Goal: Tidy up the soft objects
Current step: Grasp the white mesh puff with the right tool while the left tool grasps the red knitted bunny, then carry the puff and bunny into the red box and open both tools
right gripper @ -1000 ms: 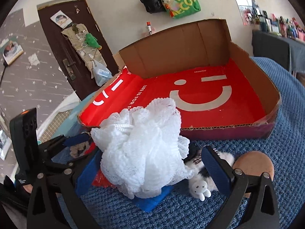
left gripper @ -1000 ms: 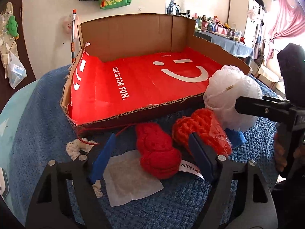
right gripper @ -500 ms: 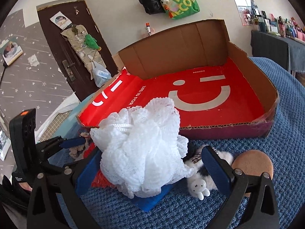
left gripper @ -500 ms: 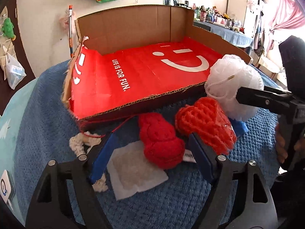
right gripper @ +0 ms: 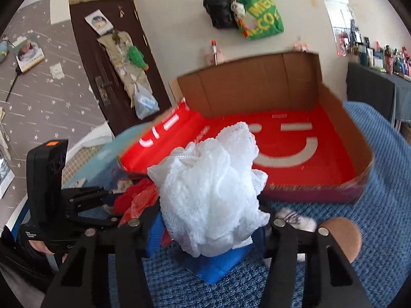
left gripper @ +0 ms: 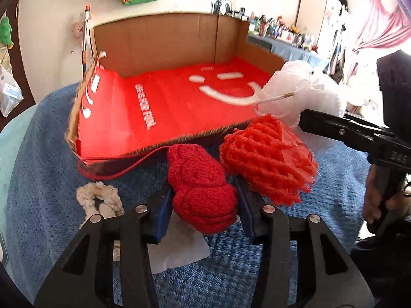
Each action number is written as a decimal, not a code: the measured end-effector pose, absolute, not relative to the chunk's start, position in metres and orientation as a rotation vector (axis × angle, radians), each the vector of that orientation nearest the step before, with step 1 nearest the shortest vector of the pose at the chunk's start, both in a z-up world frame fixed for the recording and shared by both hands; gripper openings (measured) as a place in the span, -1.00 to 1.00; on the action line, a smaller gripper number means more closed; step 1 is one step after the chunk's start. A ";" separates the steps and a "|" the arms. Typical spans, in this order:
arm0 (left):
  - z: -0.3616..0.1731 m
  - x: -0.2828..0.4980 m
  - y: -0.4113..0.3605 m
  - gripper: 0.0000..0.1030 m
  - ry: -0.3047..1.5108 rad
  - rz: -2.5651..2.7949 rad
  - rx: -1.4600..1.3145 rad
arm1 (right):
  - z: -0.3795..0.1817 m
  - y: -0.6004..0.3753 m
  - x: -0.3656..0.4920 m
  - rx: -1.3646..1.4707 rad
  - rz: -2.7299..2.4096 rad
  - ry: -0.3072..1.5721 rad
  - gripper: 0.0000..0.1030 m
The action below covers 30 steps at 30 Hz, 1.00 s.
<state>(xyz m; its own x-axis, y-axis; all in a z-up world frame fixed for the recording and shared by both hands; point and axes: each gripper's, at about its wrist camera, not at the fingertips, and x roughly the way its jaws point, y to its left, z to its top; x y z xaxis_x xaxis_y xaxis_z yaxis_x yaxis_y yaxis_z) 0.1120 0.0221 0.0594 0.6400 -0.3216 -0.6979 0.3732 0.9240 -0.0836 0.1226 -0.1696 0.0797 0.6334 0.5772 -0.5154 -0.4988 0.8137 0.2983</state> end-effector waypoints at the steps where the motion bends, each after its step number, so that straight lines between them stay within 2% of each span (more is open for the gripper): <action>1: 0.063 0.110 0.022 -0.17 0.770 -0.398 0.072 | 0.083 -0.171 0.122 0.138 0.621 0.627 0.13; 11: 0.074 0.107 0.024 -0.17 0.739 -0.385 0.080 | 0.085 -0.176 0.120 0.129 0.601 0.606 0.13; 18: 0.110 0.121 0.027 -0.17 0.651 -0.383 0.103 | 0.112 -0.178 0.130 0.096 0.596 0.544 0.13; 23: 0.133 0.183 0.027 -0.17 0.666 -0.397 0.117 | 0.147 -0.178 0.174 0.042 0.552 0.502 0.13; 30: 0.114 0.297 0.023 -0.17 0.828 -0.343 0.167 | 0.144 -0.170 0.297 -0.108 0.412 0.674 0.13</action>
<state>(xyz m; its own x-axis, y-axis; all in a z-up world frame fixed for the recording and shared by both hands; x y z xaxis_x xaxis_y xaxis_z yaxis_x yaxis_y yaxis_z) 0.2970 0.0232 0.1142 0.6259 -0.2325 -0.7444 0.3617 0.9322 0.0130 0.2971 -0.1696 0.1444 0.7039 0.3354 -0.6261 -0.4047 0.9138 0.0346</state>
